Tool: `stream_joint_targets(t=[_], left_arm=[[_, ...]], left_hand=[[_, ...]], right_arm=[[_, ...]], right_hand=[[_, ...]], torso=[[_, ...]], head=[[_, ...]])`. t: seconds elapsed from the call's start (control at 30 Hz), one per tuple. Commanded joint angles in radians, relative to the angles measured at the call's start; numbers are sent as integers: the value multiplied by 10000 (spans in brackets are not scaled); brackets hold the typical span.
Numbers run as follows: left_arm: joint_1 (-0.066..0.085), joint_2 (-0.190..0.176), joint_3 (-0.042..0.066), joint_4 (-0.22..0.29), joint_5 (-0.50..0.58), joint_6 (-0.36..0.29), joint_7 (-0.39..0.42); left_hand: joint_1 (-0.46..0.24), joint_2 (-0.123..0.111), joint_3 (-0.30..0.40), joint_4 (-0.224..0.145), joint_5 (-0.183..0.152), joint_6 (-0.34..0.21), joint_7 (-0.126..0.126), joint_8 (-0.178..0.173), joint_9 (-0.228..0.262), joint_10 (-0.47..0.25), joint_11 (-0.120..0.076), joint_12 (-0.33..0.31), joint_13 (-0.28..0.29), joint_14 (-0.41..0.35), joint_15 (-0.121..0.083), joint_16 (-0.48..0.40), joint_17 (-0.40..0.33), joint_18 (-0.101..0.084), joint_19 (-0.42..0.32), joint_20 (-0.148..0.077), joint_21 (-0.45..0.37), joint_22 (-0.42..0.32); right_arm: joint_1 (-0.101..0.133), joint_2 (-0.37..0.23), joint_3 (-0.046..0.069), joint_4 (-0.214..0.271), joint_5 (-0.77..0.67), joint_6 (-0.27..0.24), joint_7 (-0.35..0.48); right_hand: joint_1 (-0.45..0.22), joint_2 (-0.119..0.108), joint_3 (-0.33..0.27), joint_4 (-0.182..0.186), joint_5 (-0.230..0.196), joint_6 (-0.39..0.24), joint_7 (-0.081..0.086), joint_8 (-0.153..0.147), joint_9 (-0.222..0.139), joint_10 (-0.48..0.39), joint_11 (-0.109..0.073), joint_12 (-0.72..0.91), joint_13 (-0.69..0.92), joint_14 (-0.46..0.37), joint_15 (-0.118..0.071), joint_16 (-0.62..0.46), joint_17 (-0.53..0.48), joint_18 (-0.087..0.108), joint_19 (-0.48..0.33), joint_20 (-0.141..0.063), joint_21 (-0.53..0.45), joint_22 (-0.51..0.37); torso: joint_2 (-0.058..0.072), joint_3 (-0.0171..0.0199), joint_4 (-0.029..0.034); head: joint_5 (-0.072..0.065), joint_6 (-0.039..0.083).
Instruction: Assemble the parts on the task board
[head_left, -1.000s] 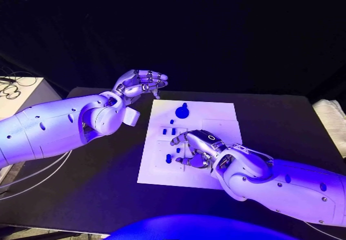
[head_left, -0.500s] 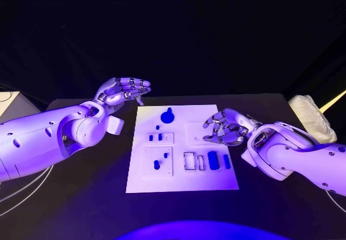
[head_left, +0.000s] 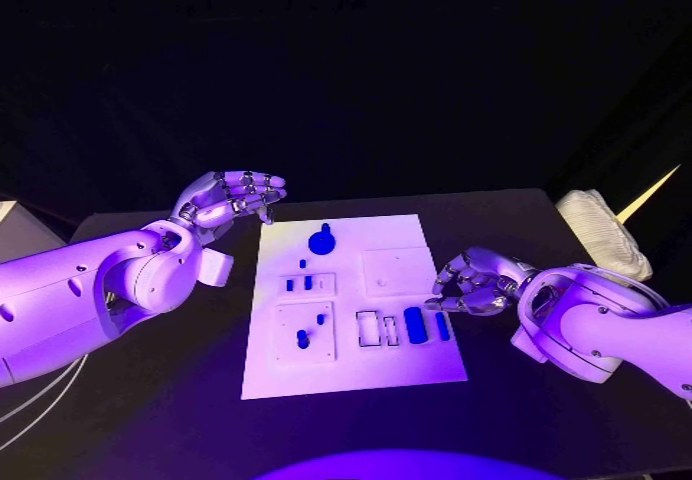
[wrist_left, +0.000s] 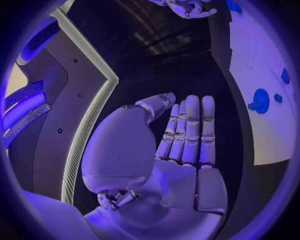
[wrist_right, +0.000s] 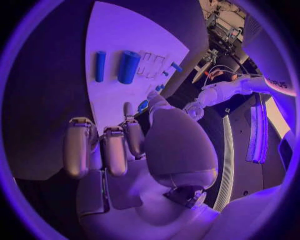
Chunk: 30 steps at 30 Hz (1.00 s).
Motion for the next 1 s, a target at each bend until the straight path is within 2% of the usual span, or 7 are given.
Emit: stream_joint_targets(t=[0.03,0.07,0.13,0.37,0.63,0.77,1.0], left_arm=[[-15,1,5,42,64,157,95],[-18,-2,5,45,64,157,95],[-22,-9,5,50,64,157,95],[-28,-22,5,69,64,166,90],[-29,-42,5,101,64,173,85],[-29,-41,5,118,64,200,67],[-29,-56,5,132,64,242,26]], left_hand=[[-25,87,-37,-5,47,9,17,-26,-14,-78,-17,41,-12,8,-9,-51,-17,151,91,7,-67,-18],[-25,87,-37,-5,47,9,17,-26,-14,-78,-17,41,-12,8,-9,-51,-17,151,91,7,-67,-18],[-25,87,-37,-5,47,9,17,-26,-14,-78,-17,41,-12,8,-9,-51,-17,151,91,7,-67,-18],[-25,87,-37,-5,47,9,17,-26,-14,-78,-17,41,-12,8,-9,-51,-17,151,91,7,-67,-18],[-32,90,-40,1,46,12,17,-24,-14,-77,-17,47,-13,9,-8,-52,-19,150,92,8,-70,-20],[-32,90,-40,1,46,12,17,-24,-14,-77,-17,47,-13,9,-8,-52,-19,150,92,8,-70,-20],[-44,92,-45,10,45,11,19,-25,-15,-80,-15,50,-14,10,-6,-53,-20,149,93,8,-74,-22]], right_arm=[[-101,17,-16,38,-622,708,-841],[-132,50,-21,29,-665,774,-901],[-195,126,-27,14,-761,840,-1000],[-472,554,-35,-192,-1375,613,-1517],[-768,1051,-36,-520,-1855,343,-1884],[-874,1290,-35,-712,-2061,397,-1995],[-1013,1677,-34,-974,-2373,597,-2155]], right_hand=[[-371,-13,-265,10,71,45,-10,55,-40,76,4,77,176,620,-75,84,254,-84,382,-53,82,1472],[-944,33,-612,9,453,-20,9,13,-76,38,29,36,179,625,-59,110,330,-85,376,-43,82,1484],[-1091,75,-865,11,452,-9,14,12,-100,51,35,51,258,635,-50,137,416,-93,385,-32,123,1518],[-880,219,-1015,-13,515,151,-31,90,-104,118,-1,113,413,650,-73,170,523,-110,413,-39,220,1585],[-777,266,-1102,-12,657,211,-51,115,-114,150,-18,137,488,657,-87,185,575,-120,427,-50,274,1622],[-822,236,-1222,6,698,245,-60,130,-121,156,-26,132,512,657,-94,186,583,-122,428,-55,279,1631],[-936,238,-1423,11,704,319,-84,169,-127,169,-44,123,553,660,-106,191,614,-128,437,-65,313,1658]], torso=[[14,-21,22],[14,-23,27],[18,-21,34],[17,-35,26],[26,-18,3],[32,-22,41],[32,-11,30]], head=[[-36,-50],[-19,-27],[-3,-39],[-29,-86],[-18,-86],[-15,-132],[6,-147]])
